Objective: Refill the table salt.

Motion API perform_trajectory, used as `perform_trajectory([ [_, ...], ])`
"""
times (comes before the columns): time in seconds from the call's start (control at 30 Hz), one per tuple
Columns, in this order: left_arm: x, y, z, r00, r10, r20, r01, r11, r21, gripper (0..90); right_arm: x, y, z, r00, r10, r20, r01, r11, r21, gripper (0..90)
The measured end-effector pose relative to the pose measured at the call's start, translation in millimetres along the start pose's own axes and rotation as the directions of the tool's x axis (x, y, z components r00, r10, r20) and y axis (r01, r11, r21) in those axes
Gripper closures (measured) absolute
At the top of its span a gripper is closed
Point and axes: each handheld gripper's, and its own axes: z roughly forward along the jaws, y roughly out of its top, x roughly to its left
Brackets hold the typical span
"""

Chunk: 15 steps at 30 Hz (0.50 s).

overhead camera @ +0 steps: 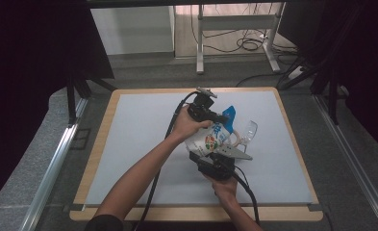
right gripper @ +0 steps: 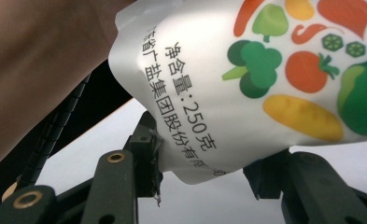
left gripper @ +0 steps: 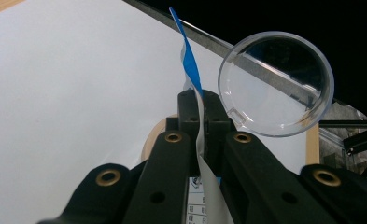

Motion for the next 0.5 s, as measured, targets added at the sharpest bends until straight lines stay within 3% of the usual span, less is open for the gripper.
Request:
perform_trajectory([
  [0.5,-0.4,0.5,-0.3,1.0000,0.005,-0.005,-0.005,0.9999,0.010,89.7,1.7,1.3,-0.4,1.0000,0.004,-0.003,-0.004,1.000,-0.008,54.3],
])
